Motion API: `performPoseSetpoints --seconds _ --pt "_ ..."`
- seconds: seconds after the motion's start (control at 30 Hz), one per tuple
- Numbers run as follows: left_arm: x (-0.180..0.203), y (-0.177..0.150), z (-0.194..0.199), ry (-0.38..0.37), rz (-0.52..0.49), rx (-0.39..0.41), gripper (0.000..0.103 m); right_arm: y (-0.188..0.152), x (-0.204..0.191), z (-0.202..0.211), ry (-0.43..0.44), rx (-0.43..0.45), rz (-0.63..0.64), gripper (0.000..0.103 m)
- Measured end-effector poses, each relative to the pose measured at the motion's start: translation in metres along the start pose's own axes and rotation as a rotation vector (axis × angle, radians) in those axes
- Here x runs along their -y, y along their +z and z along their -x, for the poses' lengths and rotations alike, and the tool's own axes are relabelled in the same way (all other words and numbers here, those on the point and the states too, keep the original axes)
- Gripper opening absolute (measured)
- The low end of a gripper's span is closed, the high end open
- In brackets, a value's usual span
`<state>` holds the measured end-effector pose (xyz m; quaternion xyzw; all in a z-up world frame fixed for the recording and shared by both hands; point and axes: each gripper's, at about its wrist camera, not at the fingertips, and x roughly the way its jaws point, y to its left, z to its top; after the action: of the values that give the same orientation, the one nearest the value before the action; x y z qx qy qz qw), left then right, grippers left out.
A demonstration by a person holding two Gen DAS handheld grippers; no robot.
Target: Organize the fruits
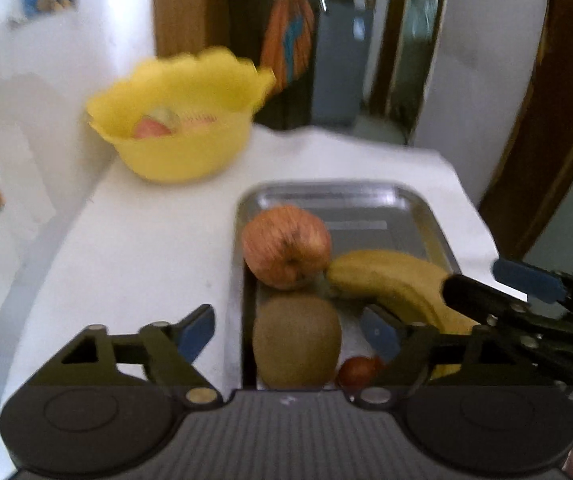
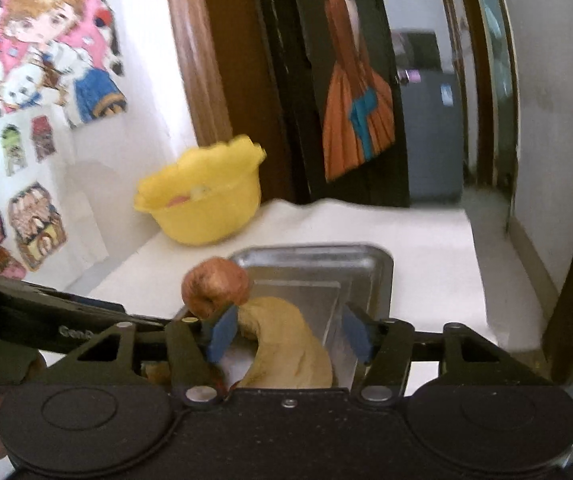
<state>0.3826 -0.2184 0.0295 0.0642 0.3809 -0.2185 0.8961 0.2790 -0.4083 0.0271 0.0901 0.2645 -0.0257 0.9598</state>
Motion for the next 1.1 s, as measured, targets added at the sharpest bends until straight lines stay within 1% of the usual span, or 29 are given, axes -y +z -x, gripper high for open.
performPoseSetpoints --seconds 0.03,0.07,0.1,0.13,0.17,0.3,0.33,0.43,0.5,0.63,0.7,0.77,0.93,1.03,1.1 --pt "0.000 -0.003 0.005 0.017 0.001 0.035 0.087 -0.001 0.001 0.005 0.009 0.028 0.009 0.066" --pt "-0.001 -0.008 0.011 0.034 0.006 0.073 0.090 -0.003 0.002 0.010 0.015 0.052 0.015 0.071" --pt "-0.002 -0.015 0.017 0.053 0.013 0.113 0.093 -0.006 0.003 0.015 0.022 0.079 0.019 0.073" --pt "-0.002 -0.020 0.022 0.065 0.020 0.143 0.098 -0.009 0.004 0.020 0.022 0.102 0.019 0.080" --pt "-0.002 -0.026 0.025 0.077 0.028 0.169 0.100 -0.011 0.006 0.024 0.015 0.118 0.014 0.087" --pt "0.003 -0.044 0.033 0.116 0.016 0.249 0.101 -0.025 0.010 0.037 0.004 0.171 0.007 0.094" --pt "0.003 -0.048 0.036 0.122 0.015 0.268 0.102 -0.028 0.009 0.040 0.000 0.180 0.016 0.099" --pt "0.002 -0.055 0.045 0.147 0.026 0.319 0.102 -0.036 0.007 0.048 -0.008 0.197 0.033 0.102" --pt "0.001 -0.060 0.054 0.149 0.036 0.351 0.102 -0.041 0.004 0.058 -0.006 0.221 0.047 0.102" --pt "0.003 -0.072 0.078 0.139 0.021 0.393 0.102 -0.045 -0.007 0.079 -0.046 0.250 0.064 0.102" --pt "0.003 -0.078 0.094 0.134 0.029 0.415 0.102 -0.045 -0.014 0.095 -0.048 0.262 0.068 0.102" --pt "0.001 -0.087 0.115 0.131 0.047 0.429 0.102 -0.045 -0.022 0.110 -0.043 0.260 0.075 0.102" --pt "-0.004 -0.116 0.164 0.152 0.070 0.462 0.102 -0.050 -0.050 0.156 -0.022 0.274 0.124 0.102" --pt "-0.007 -0.134 0.187 0.155 0.094 0.476 0.102 -0.061 -0.065 0.182 -0.034 0.283 0.139 0.102" --pt "-0.008 -0.145 0.198 0.174 0.111 0.462 0.102 -0.071 -0.074 0.199 -0.044 0.285 0.134 0.102"
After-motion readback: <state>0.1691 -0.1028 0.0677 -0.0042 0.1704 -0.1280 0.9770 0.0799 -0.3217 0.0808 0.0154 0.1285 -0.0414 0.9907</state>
